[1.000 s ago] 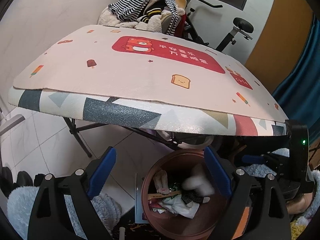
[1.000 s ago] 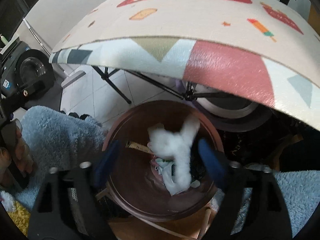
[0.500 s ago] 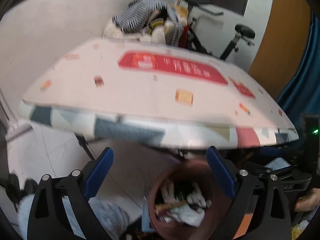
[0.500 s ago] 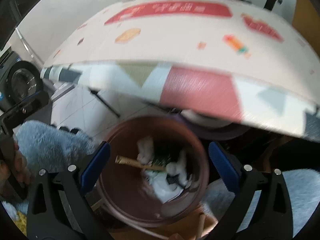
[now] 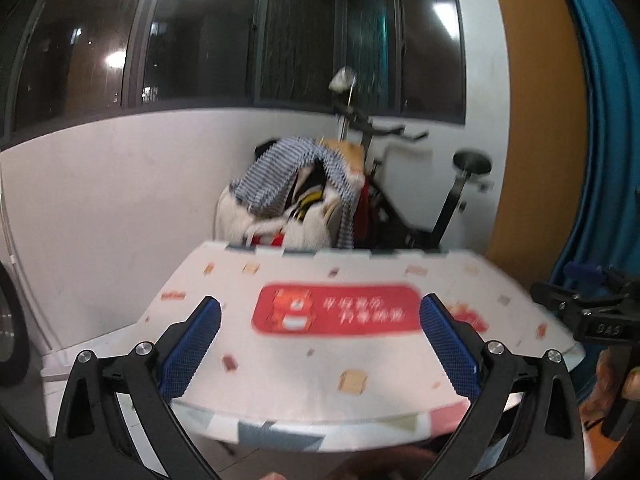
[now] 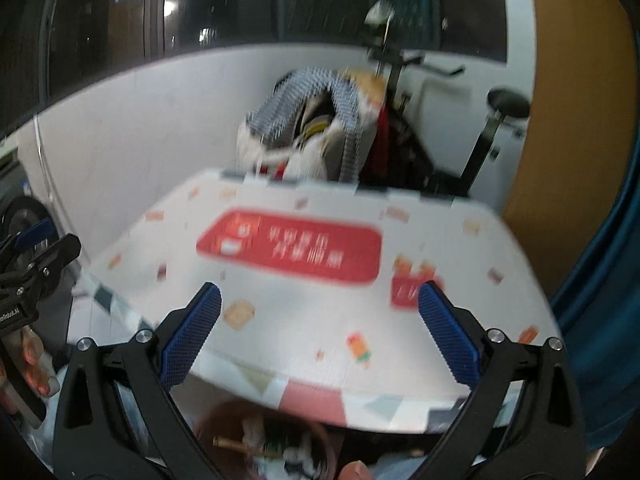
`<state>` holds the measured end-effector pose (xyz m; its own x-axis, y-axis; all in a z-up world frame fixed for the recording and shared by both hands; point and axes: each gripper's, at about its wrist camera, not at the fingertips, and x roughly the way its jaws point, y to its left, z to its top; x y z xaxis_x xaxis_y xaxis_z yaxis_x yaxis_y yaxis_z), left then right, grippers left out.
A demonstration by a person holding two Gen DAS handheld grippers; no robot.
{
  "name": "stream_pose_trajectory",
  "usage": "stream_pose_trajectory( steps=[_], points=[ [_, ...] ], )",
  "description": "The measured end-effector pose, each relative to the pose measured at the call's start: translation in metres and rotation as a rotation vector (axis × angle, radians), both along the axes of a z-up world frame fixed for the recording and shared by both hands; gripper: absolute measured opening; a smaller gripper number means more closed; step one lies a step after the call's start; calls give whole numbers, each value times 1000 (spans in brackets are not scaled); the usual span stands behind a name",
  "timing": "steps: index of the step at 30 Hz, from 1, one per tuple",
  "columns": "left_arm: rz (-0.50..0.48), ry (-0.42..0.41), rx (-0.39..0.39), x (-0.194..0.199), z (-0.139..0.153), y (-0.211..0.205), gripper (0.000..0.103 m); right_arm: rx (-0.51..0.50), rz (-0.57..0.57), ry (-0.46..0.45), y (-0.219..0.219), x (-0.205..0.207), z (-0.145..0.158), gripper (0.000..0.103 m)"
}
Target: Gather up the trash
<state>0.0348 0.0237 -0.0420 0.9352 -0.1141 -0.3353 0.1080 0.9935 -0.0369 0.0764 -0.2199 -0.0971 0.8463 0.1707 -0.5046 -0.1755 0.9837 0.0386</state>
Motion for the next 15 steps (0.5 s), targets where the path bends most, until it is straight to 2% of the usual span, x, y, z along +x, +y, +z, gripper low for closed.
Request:
stream_pose_trajectory(
  steps=[5,15],
  points=[
    [-3,-44,-45,-11,27,1,97,31,-29,-76,-14,-11,36,97],
    [40,-47,36,-18,39,-7,97,30,-53,-128,-21,-27,56,97]
  ],
)
